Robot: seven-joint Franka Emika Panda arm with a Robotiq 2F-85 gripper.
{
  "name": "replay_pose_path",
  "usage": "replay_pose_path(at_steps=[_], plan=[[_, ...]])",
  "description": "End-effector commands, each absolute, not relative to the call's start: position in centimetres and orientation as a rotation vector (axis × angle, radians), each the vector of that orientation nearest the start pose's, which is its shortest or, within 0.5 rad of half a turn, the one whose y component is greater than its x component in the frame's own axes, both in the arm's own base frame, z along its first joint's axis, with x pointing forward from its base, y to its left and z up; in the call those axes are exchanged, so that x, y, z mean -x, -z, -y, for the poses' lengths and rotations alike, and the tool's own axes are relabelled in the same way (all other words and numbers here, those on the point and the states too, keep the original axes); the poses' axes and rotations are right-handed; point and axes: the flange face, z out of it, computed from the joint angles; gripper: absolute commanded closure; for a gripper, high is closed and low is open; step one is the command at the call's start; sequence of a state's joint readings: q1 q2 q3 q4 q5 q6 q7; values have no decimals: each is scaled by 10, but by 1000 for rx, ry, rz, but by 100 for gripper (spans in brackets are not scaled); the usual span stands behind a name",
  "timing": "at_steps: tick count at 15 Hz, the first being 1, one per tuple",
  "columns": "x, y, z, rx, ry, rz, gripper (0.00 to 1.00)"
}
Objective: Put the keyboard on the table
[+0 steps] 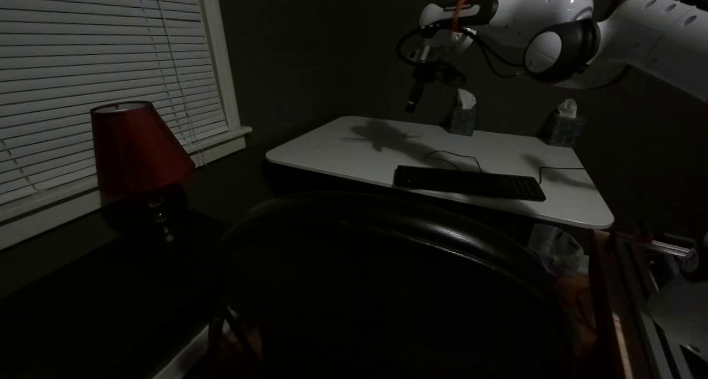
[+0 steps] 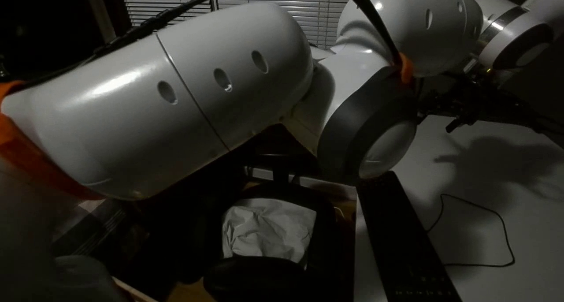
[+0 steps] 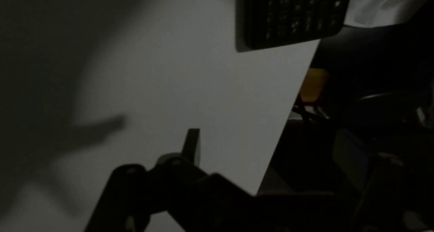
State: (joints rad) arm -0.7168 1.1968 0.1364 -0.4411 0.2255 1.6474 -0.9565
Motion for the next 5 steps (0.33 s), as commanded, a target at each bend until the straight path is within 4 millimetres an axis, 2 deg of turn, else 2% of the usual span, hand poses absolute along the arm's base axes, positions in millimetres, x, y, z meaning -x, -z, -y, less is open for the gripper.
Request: replay_pose_path(at_steps=[1, 5], plan=[[-645, -335, 483, 2902, 405, 420, 0], [-646, -336, 485, 2913, 413, 426, 0]])
